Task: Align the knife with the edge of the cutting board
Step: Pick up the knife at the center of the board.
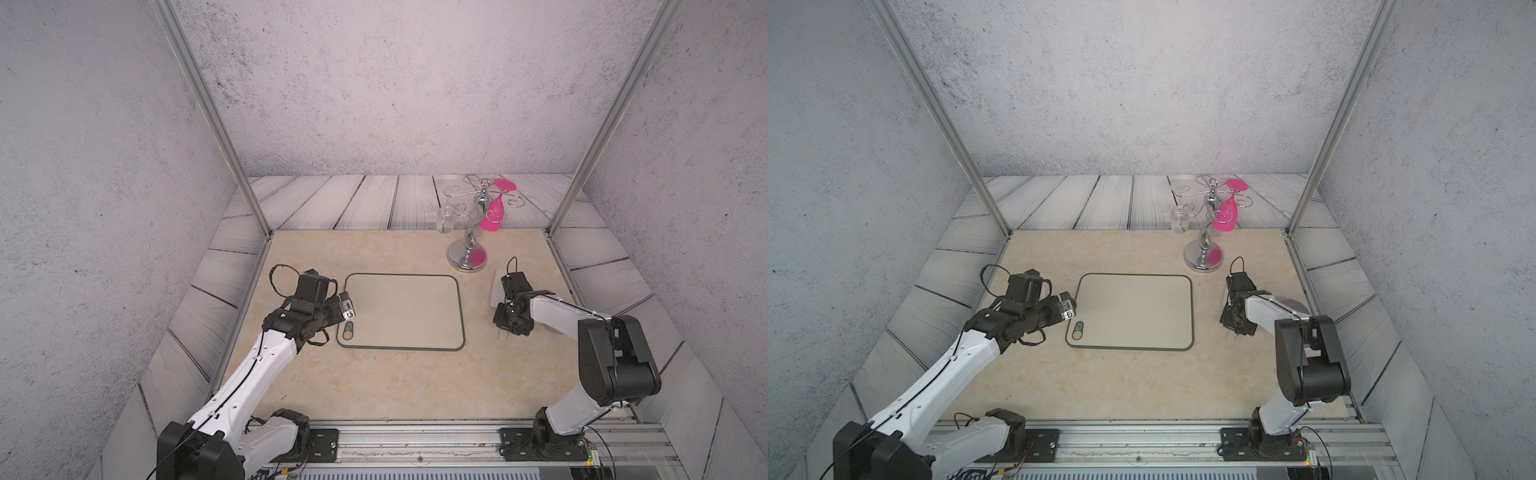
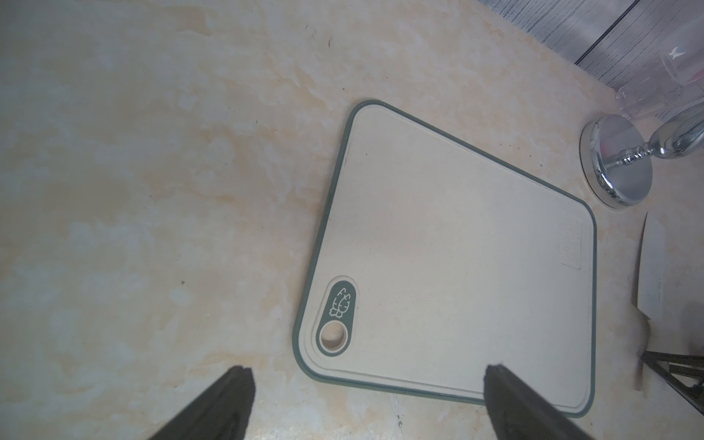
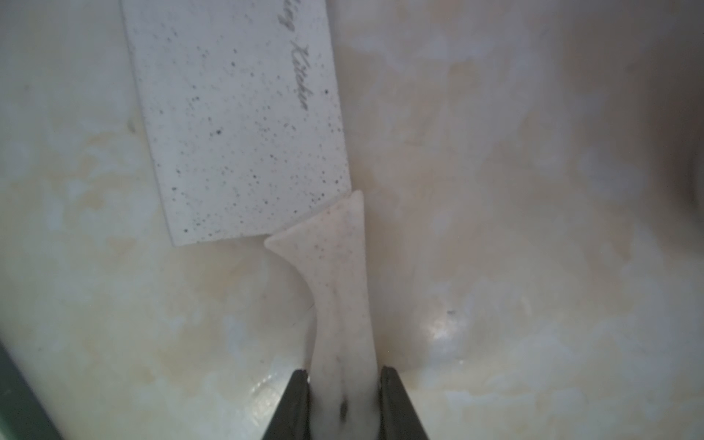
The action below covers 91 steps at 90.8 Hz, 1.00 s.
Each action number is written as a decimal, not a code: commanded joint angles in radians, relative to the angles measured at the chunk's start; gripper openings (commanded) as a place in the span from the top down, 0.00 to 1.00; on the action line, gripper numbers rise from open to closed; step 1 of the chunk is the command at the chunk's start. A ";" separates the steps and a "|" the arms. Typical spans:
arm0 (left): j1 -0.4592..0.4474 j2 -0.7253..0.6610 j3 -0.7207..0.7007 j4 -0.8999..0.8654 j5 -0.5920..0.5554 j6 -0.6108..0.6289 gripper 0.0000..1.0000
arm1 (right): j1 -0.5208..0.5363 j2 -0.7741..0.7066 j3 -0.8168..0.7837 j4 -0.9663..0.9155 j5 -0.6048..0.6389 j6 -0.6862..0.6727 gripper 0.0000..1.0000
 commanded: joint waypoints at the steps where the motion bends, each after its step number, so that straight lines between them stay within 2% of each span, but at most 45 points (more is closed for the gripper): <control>1: -0.010 0.012 -0.011 -0.001 0.009 -0.004 0.00 | 0.007 -0.032 -0.017 0.000 0.002 0.015 0.76; 22: -0.013 0.019 -0.008 -0.007 0.013 -0.005 0.00 | 0.006 0.021 0.026 -0.011 0.005 0.010 0.61; 40: -0.015 0.009 -0.009 -0.014 0.006 -0.007 0.00 | 0.002 0.035 0.035 -0.005 0.018 -0.003 0.54; 83: -0.019 0.001 -0.013 -0.019 0.004 -0.005 0.00 | -0.051 0.125 0.096 0.001 -0.060 -0.037 0.53; 91: -0.019 0.000 -0.015 -0.019 0.004 -0.005 0.00 | -0.054 0.139 0.106 -0.007 -0.064 -0.039 0.57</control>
